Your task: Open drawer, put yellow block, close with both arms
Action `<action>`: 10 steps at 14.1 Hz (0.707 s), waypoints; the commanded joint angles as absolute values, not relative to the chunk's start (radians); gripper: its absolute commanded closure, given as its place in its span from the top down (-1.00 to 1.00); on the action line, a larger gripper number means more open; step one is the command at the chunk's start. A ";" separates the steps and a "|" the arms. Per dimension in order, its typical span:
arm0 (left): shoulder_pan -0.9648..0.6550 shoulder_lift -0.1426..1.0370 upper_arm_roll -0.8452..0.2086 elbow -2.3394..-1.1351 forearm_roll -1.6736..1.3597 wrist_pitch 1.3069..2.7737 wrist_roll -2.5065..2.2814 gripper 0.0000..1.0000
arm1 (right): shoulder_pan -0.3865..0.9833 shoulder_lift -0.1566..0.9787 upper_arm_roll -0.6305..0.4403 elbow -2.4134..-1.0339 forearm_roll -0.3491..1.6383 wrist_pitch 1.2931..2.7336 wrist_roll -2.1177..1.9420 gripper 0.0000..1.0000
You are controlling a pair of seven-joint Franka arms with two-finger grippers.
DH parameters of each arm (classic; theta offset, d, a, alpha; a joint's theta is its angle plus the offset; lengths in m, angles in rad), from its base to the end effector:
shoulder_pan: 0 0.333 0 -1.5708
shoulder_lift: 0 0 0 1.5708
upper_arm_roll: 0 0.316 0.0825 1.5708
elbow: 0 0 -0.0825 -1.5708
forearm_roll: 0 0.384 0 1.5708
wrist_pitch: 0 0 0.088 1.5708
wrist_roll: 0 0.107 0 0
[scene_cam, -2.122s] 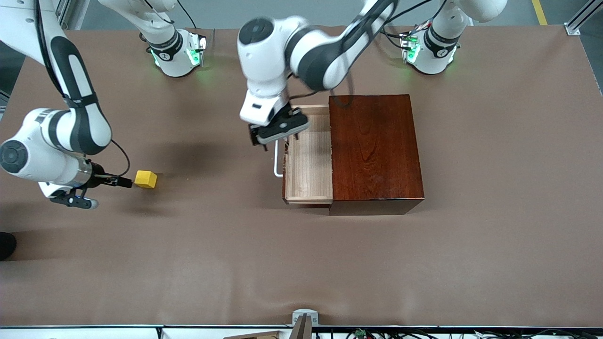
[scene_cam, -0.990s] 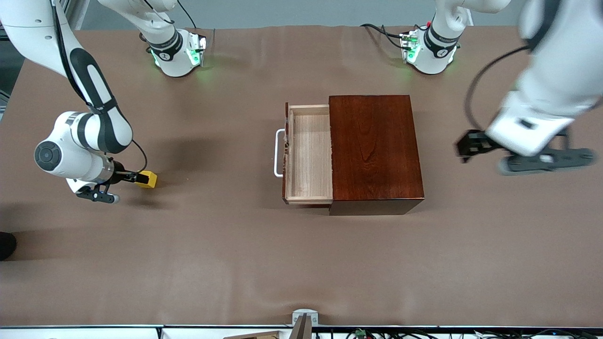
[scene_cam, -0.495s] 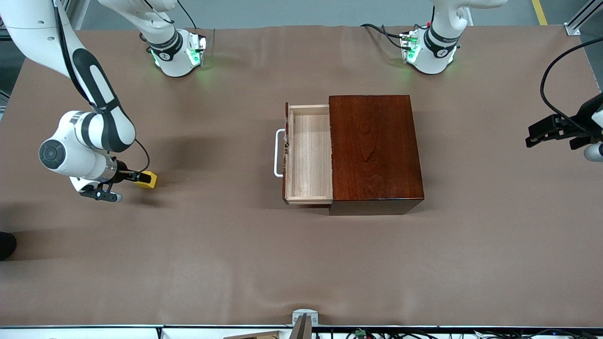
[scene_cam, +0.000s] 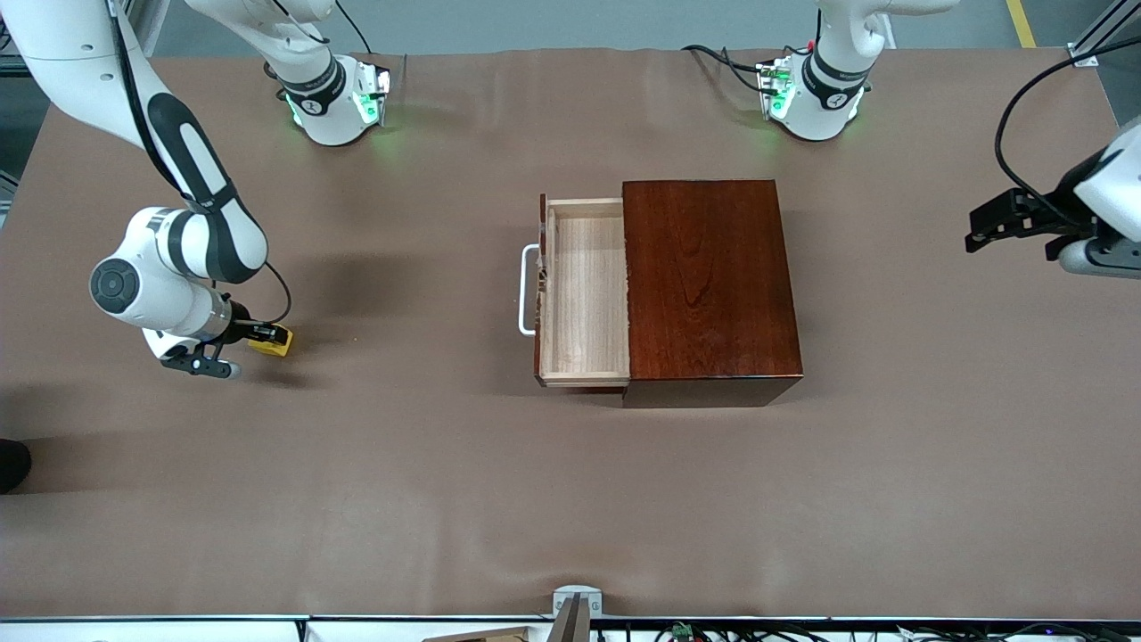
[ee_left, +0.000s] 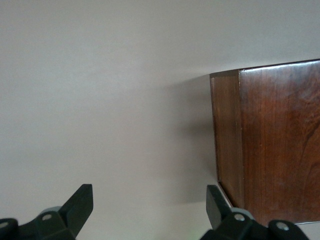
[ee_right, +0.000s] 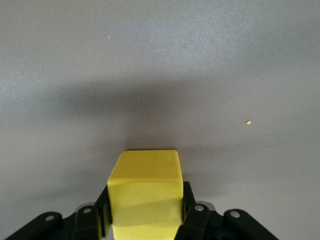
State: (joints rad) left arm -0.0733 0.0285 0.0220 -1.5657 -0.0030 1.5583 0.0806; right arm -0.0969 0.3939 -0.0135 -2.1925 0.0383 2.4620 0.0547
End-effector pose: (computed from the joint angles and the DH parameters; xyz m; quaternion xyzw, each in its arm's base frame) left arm 0.5606 -0.0293 0.6099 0.9977 -0.0659 -0.0179 0.0014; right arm 0.5407 -0.0601 0.1932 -0.9933 0.0975 0.0618 0.0102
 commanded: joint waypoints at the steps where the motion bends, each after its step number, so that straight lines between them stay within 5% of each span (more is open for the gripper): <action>1: -0.046 -0.020 -0.021 -1.615 0.035 1.575 0.067 1.00 | -0.084 0.371 -0.012 -2.204 0.057 2.442 0.066 -1.00; 10: -0.029 -0.038 -0.026 -1.627 0.046 1.572 0.115 1.00 | 0.007 0.264 -0.002 -2.129 0.143 2.157 0.260 -1.00</action>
